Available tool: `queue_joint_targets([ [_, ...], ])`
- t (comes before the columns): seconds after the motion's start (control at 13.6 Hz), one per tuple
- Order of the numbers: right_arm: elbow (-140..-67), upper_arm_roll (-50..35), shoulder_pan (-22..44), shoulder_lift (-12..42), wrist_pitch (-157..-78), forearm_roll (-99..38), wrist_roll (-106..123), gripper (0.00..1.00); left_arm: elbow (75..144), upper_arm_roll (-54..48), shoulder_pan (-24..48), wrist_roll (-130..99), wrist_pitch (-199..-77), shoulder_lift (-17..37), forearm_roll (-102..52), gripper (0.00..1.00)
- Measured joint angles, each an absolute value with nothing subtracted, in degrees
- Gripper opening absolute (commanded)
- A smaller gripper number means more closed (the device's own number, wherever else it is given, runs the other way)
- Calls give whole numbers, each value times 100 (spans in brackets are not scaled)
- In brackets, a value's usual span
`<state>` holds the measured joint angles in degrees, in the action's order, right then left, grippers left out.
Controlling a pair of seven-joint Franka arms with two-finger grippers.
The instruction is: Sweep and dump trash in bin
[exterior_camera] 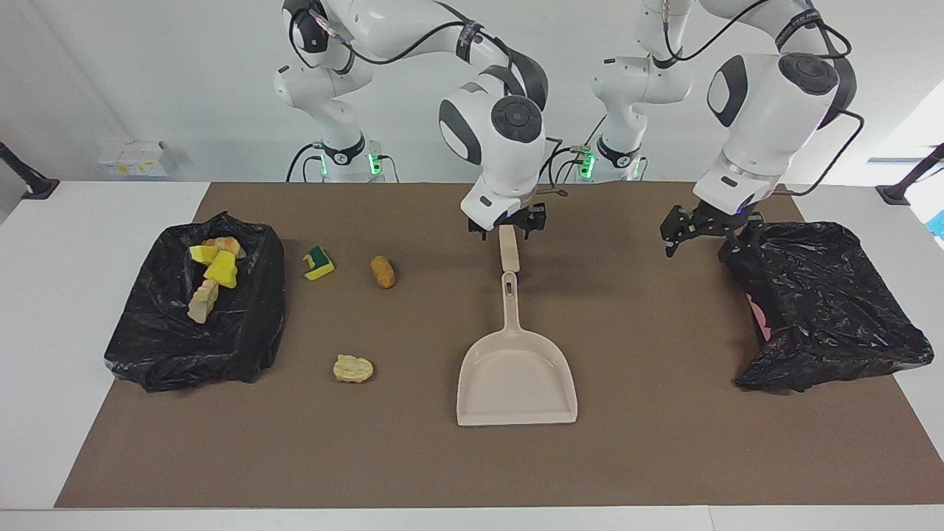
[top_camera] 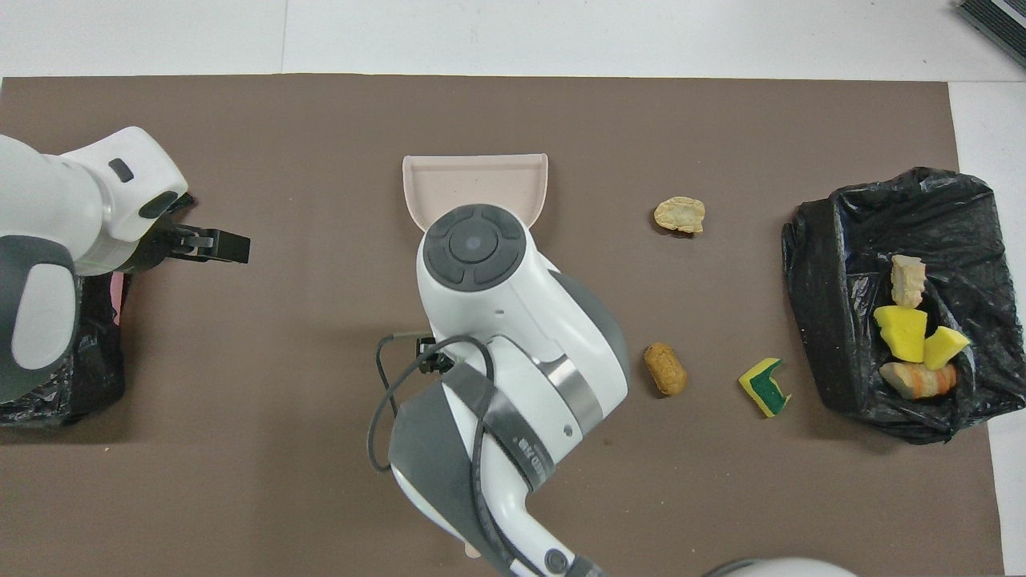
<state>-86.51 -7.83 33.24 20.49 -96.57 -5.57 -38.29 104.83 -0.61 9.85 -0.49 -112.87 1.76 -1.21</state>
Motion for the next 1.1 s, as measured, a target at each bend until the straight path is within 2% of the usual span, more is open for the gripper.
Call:
queue_joint_targets([
  [0.15,-9573,-787,3571,1560,-9981,-689,-3930,89,10484,-67,1226,-300,-11546,356,-122,100],
  [0.29,-10694,-787,3744,1062,-10803,-1078,-3958,88,10473,-72,1507,-588,-11717,544,-122,100],
  [0.44,-11401,-786,3983,802,-11192,-1206,-4123,88,10389,-84,1875,-997,-11803,803,-120,100],
  [0.88,-12090,-787,4443,753,-11748,-1346,-4471,84,10152,-102,2796,-1983,-12045,1339,-118,100],
  [0.95,-12150,-787,4485,753,-11931,-1417,-4506,81,10074,-103,2932,-2258,-12145,1459,-117,100],
  [1.1,-12194,-787,4532,753,-12049,-1471,-4554,69,9862,-104,3184,-2619,-12246,1723,-115,100],
])
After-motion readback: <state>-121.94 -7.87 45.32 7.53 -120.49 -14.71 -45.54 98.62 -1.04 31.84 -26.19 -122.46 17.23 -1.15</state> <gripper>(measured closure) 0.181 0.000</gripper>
